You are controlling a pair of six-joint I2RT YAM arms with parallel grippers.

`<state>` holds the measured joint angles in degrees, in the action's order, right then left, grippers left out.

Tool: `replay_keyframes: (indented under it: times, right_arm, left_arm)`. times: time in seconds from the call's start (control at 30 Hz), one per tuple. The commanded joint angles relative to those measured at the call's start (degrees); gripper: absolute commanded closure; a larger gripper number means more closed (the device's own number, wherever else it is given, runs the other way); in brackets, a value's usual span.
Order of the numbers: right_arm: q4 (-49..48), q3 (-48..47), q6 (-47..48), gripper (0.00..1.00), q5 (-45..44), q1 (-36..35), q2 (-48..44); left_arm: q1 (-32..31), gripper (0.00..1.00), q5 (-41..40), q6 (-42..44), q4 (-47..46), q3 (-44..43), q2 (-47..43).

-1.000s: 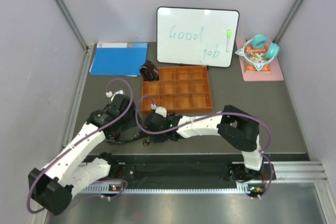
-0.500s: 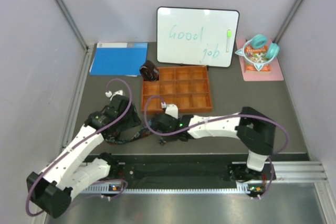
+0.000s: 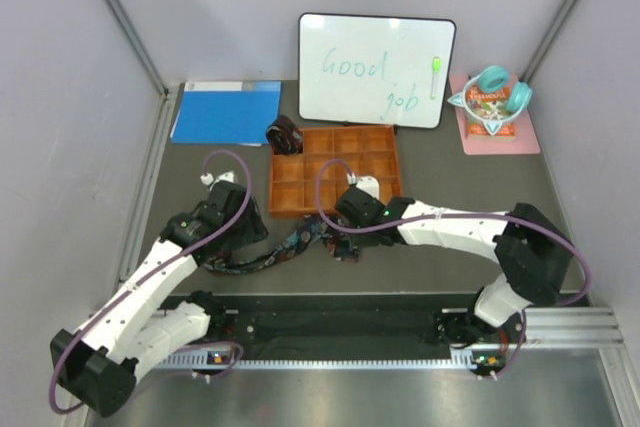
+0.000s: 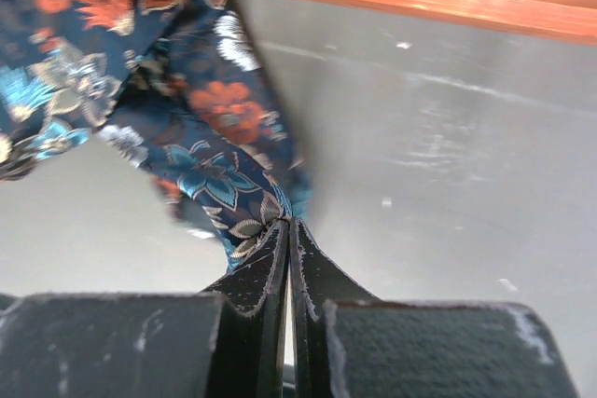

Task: Roll the ties
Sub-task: Flatten out the tie at the center of the board.

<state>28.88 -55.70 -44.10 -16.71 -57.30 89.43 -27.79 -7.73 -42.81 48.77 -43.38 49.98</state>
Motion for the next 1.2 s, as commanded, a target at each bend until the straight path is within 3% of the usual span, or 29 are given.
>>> replay_keyframes:
  times: [0.0, 0.03, 0.07, 0.13, 0.17, 0.27, 0.37, 0.73, 0.9, 1.1, 1.17]
  right_arm:
    - [0.3, 1.8, 3.7, 1.00, 1.8, 2.6, 0.1]
    - [0.6, 1.7, 4.2, 1.00, 1.9, 2.7, 0.4]
    - [1.2, 0.6, 4.9, 0.93, 1.8, 2.7, 1.3]
    - [2.7, 0.0, 5.2, 0.74, 2.4, 2.6, 1.8]
    - [2.7, 0.0, 5.0, 0.55, 2.9, 2.7, 1.8]
    - [0.4, 1.9, 3.1, 0.27, 6.3, 2.7, 0.2]
    - [-3.4, 5.1, -0.4, 0.15, 10.1, 2.7, -2.4]
    - [-19.0, 11.8, -6.6, 0.10, 20.2, 4.7, -3.2]
    - [-17.3, 9.7, -5.1, 0.10, 18.2, 4.7, 0.6]
    - [-14.0, 7.0, -3.6, 0.18, 14.3, 3.2, 6.3]
    - [-14.1, 6.7, -4.0, 0.26, 14.3, 2.8, 7.3]
  left_arm:
    - [0.3, 0.38, 0.3, 1.1, 0.1, -0.9, -2.3]
    - [0.3, 0.38, 0.3, 1.1, -0.1, -0.9, -2.8]
    - [0.3, 0.38, 0.3, 1.0, -0.1, -0.8, -2.8]
    - [0.3, 0.38, 0.7, 1.1, -0.2, -0.8, -2.5]
    - [0.3, 0.38, 0.7, 1.1, -0.2, -0.8, -2.4]
    - [0.3, 0.38, 0.6, 0.9, -0.1, -0.9, -2.4]
    - [0.3, 0.37, 0.3, -0.2, 0.8, -1.0, -3.0]
    - [0.4, 0.37, 0.1, -0.8, 2.9, -1.3, -6.2]
    - [0.3, 0.37, 0.1, -0.9, 3.1, -1.2, -7.2]
    - [0.3, 0.37, 0.1, -0.9, 3.0, -1.1, -7.6]
    - [0.3, 0.37, 0.2, -0.9, 3.1, -1.1, -7.8]
